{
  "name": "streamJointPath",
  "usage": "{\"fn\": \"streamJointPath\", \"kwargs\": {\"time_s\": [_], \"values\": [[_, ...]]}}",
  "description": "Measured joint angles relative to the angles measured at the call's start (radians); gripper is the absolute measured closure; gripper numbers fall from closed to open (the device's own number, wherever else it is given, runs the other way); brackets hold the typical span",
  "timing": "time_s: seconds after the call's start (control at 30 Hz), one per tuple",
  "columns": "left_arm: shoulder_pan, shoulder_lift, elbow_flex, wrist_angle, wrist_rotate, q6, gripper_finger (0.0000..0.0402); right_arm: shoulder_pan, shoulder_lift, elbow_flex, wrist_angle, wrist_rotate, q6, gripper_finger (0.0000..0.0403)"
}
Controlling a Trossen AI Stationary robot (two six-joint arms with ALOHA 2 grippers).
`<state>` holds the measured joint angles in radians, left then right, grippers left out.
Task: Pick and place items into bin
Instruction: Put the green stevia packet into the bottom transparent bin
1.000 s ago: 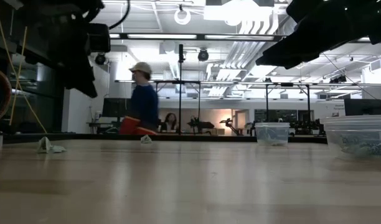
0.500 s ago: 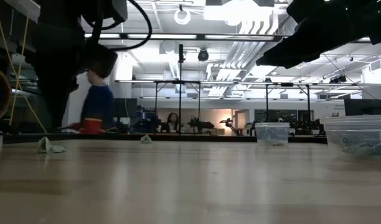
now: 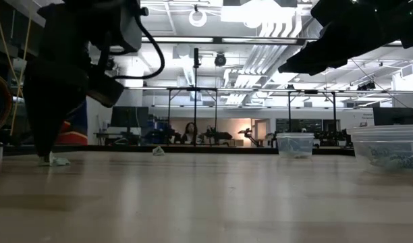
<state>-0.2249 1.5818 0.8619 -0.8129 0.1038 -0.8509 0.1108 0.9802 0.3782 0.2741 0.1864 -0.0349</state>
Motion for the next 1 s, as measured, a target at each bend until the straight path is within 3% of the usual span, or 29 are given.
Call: {"fn": "streamJointPath", "kwargs": {"time_s": [0.3,0.43,0.8,1.0], "values": [[0.0,0.025,-0.001,0.009,-0.002,0.018,0.0142,0.0,0.0,0.0,-0.004,0.0,-0.017,0.0156],[0.0,0.025,-0.001,0.004,-0.001,0.039,0.0189,0.0,0.0,0.0,-0.004,0.0,-0.018,0.0156],[0.002,0.025,-0.001,0.032,-0.009,0.114,0.0373,0.0,0.0,0.0,-0.004,0.0,-0.018,0.0156],[0.002,0.025,-0.001,0.06,-0.039,0.163,0.0365,0.0,0.0,0.0,-0.004,0.0,-0.026,0.0156]]}}
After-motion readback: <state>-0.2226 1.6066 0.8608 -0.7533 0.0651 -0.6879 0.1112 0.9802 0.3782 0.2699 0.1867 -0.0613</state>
